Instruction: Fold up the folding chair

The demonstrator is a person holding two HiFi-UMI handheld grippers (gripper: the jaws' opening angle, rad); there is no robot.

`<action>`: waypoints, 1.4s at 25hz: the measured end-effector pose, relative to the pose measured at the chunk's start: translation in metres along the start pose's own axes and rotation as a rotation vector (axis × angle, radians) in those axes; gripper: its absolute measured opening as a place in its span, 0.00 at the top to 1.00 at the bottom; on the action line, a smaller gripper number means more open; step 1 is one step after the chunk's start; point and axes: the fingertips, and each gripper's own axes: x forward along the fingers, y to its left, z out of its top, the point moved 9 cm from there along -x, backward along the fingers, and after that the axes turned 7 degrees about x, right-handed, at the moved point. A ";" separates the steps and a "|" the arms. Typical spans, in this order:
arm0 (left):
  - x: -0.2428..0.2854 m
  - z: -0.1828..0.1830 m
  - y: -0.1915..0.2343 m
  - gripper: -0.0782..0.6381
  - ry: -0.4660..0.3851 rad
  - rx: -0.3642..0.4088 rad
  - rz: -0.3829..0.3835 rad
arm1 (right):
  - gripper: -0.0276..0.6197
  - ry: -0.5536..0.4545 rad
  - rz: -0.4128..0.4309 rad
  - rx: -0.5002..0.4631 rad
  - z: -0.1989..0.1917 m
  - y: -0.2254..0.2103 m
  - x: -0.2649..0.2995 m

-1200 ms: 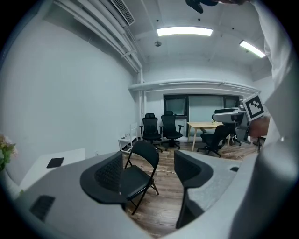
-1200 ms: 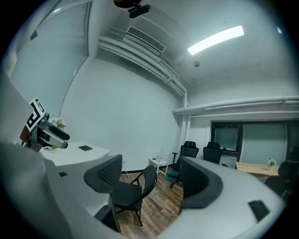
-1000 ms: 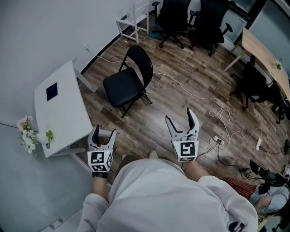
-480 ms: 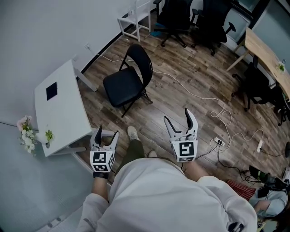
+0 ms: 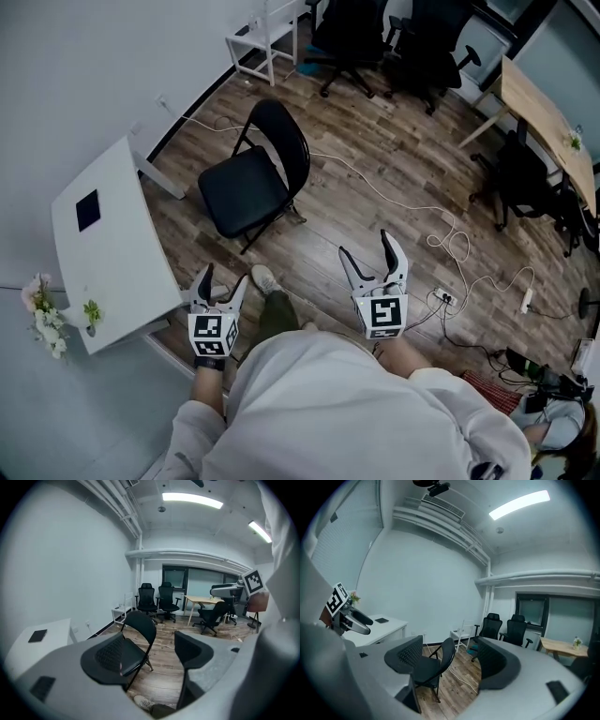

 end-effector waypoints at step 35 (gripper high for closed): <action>0.287 -0.120 0.234 0.41 0.383 -0.556 0.221 | 0.43 0.295 0.293 -0.070 -0.016 -0.080 0.547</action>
